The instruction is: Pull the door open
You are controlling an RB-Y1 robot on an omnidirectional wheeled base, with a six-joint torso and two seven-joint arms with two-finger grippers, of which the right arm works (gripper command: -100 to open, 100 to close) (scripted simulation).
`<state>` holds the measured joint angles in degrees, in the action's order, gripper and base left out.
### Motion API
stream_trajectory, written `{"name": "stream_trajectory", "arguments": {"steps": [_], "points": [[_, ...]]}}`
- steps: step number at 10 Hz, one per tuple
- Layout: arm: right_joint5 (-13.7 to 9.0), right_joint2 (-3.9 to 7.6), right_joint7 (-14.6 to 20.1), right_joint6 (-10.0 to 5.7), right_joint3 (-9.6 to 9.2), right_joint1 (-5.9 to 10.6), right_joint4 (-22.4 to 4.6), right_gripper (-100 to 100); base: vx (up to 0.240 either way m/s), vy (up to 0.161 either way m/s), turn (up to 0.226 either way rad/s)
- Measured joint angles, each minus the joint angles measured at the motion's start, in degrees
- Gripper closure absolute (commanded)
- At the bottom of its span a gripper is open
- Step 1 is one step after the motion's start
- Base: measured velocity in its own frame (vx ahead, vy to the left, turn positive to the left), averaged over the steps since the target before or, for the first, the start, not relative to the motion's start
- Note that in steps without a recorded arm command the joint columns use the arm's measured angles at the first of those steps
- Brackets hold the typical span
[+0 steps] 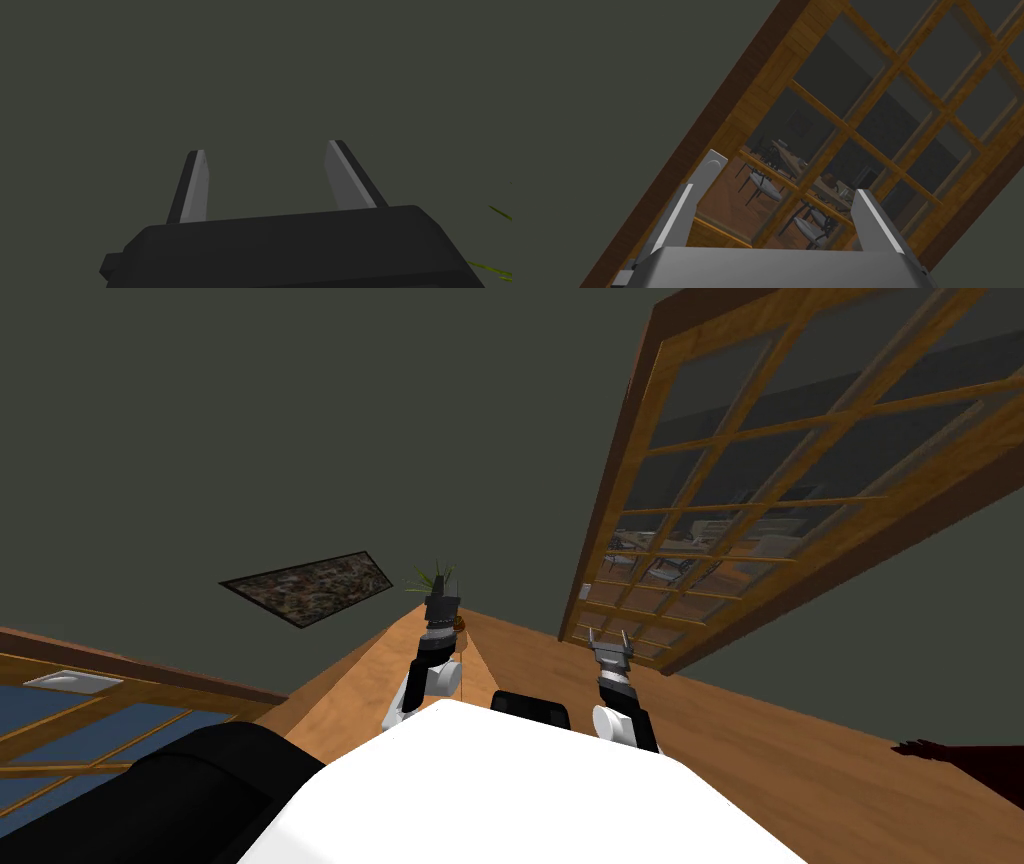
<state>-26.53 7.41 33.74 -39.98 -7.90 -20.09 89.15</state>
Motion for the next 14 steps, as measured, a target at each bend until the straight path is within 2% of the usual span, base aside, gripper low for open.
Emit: {"name": "stream_trajectory", "arguments": {"steps": [8, 14], "points": [[-8.0, 1.65, 9.4, -4.47, -0.92, 3.41, -11.3, -100, 0.083, -0.056, 0.128], [-13.5, 2.55, 15.7, -7.05, -1.63, 4.90, -17.7, -100, 0.077, -0.069, 0.115]]}}
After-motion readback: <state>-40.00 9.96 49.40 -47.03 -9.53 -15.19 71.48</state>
